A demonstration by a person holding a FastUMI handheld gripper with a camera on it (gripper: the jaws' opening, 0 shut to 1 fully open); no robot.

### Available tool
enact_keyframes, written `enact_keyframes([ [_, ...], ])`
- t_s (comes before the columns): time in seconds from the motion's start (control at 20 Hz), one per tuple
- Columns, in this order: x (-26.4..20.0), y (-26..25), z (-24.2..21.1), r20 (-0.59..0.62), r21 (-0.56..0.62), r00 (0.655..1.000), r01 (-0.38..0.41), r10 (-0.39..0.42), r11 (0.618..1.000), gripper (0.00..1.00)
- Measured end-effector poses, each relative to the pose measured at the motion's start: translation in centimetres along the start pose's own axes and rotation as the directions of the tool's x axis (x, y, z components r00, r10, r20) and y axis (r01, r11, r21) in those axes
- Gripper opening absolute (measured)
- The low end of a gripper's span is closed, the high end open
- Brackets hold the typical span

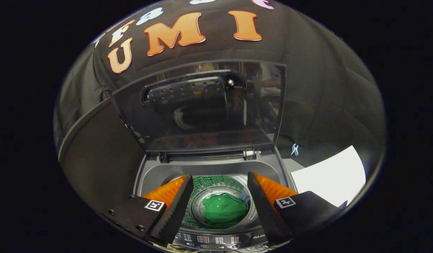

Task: Put the clothes into the washing machine and then close the washing machine lid.

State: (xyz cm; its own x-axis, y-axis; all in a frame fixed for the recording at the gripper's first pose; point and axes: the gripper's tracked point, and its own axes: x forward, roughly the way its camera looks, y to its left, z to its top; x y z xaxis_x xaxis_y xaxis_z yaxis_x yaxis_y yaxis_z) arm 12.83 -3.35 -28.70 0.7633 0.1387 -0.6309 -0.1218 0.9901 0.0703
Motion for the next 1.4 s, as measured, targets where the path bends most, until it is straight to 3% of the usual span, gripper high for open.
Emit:
enact_keyframes([
  [0.45, -5.7, 2.2, 11.6, 0.118, -0.053, 0.993, 0.032, -0.026, 0.998, 0.99],
  [0.65, -5.0, 3.1, 16.9, 0.164, -0.050, 0.986, 0.044, -0.035, 0.998, 0.99],
  [0.85, -1.4, 3.7, 20.4, 0.158, -0.032, 0.987, 0.044, -0.039, 0.999, 0.99],
  [1.1, 3.9, 4.3, 20.6, 0.121, -0.032, 0.992, 0.047, -0.042, 0.998, 0.99],
  [1.4, 4.6, 4.2, 20.7, 0.156, -0.063, 0.987, 0.043, -0.033, 0.997, 1.00],
])
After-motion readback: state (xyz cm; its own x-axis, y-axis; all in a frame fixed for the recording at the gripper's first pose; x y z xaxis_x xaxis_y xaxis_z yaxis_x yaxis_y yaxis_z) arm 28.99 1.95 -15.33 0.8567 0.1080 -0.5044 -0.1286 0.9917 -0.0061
